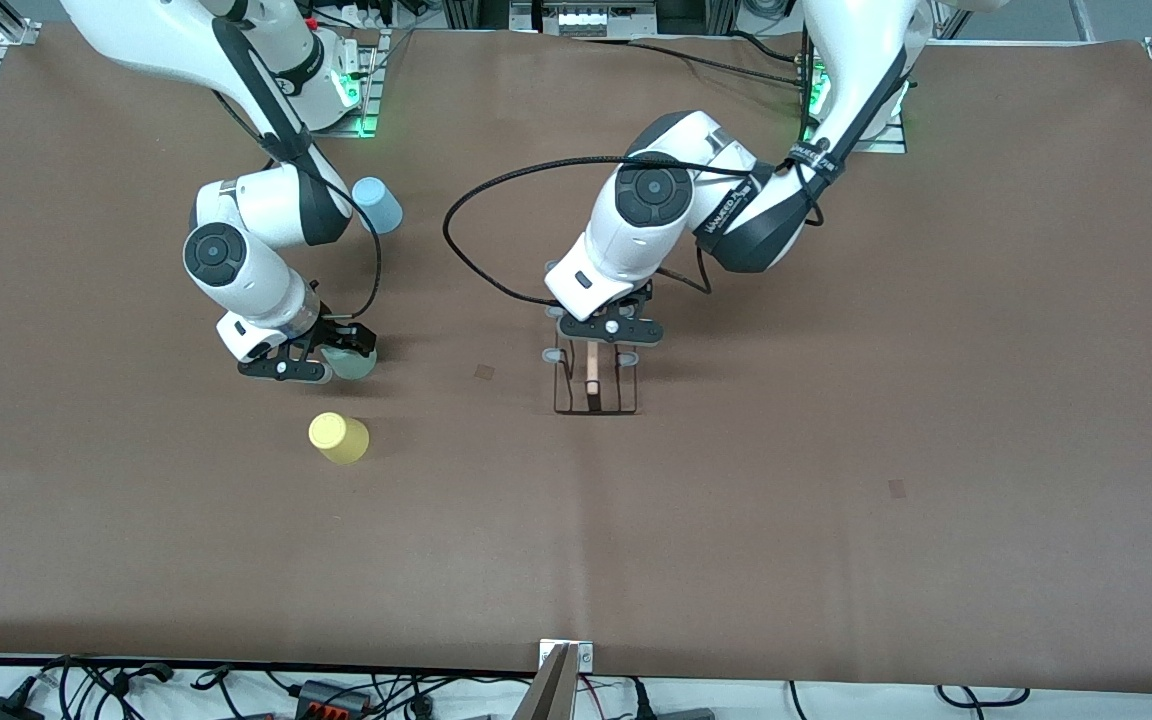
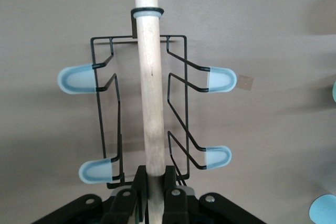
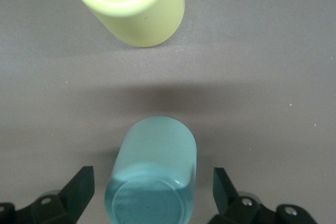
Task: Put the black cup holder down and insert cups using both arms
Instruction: 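Carry the rack with the left gripper toward the table middle, then release the rack and withdraw the left gripper while the right gripper lifts the cup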
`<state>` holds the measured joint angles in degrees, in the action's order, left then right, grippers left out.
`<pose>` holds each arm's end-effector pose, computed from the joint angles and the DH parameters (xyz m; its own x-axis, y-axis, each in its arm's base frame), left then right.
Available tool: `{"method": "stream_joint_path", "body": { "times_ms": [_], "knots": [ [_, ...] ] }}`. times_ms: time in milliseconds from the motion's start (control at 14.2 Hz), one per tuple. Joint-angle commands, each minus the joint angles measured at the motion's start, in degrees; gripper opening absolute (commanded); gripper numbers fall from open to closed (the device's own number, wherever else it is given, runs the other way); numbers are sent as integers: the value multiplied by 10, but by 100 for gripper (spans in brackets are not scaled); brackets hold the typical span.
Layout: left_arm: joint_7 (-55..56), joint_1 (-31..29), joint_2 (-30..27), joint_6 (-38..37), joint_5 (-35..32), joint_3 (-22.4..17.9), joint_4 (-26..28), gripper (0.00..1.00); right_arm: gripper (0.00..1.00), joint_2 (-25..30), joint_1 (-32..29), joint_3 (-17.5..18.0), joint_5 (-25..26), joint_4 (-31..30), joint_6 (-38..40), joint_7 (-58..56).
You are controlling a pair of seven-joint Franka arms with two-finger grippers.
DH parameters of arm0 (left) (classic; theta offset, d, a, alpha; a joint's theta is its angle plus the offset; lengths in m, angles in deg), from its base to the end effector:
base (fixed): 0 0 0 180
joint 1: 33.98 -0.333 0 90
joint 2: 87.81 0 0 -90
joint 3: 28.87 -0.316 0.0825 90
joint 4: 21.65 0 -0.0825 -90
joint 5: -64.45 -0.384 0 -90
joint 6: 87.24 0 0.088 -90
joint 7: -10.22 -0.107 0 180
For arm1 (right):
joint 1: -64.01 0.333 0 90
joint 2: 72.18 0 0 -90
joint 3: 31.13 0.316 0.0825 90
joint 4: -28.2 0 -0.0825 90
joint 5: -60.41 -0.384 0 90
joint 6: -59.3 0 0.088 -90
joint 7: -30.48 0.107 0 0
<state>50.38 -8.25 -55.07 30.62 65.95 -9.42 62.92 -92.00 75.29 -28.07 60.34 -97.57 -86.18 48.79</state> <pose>0.5266 -0.4730 0.3636 0.9939 -0.0311 -0.1058 -0.0120 -0.9842 0.1766 0.5403 0.1383 0.2252 0.9973 -0.0733 -0.0073 -0.0734 -0.9971 -0.0174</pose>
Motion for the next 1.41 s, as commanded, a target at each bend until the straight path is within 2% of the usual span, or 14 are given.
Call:
{"method": "stream_joint_path", "body": {
  "times_ms": [0, 212, 282, 353, 423, 635, 776, 846, 1058, 1270, 1340],
  "knots": [
    [8, 13, 12, 2, -12, -4, -16, 4, 100, 8, -9, 5, 6, -8, -10, 12],
    [8, 15, 15, 2, -26, -4, -14, 4, 100, 6, -8, 5, 6, -9, -14, 12],
    [8, 16, 15, 2, -27, -4, -13, 8, 98, 6, -7, 5, 6, -9, -13, 12],
    [9, 17, 18, 1, -28, -4, -13, 44, 86, 6, -6, 5, 6, -8, -13, 12],
    [2, 17, 20, 1, -29, -4, -14, 99, 73, 5, -6, 5, 6, -8, -12, 11],
    [-1, 14, 8, -12, -39, -3, -14, 100, 40, 4, -6, 5, 6, -4, -10, 11],
    [-2, 7, -20, -65, -40, -6, -14, 100, 23, 3, -6, 5, 6, -1, -9, 10],
    [-2, 1, -38, -89, -39, -8, -14, 100, 19, 5, -6, 5, 6, 0, -9, 5],
    [-27, -54, -100, -171, -40, -6, -16, 100, 16, 29, -13, 5, 6, 3, 18, -4],
    [-107, -128, -154, -279, -43, -7, -19, 100, 15, 85, -13, 5, 6, 14, 94, -3],
    [-143, -148, -172, -301, -51, -5, -19, 100, 15, 103, -9, 5, 3, 23, 143, 7]
  ]
}}
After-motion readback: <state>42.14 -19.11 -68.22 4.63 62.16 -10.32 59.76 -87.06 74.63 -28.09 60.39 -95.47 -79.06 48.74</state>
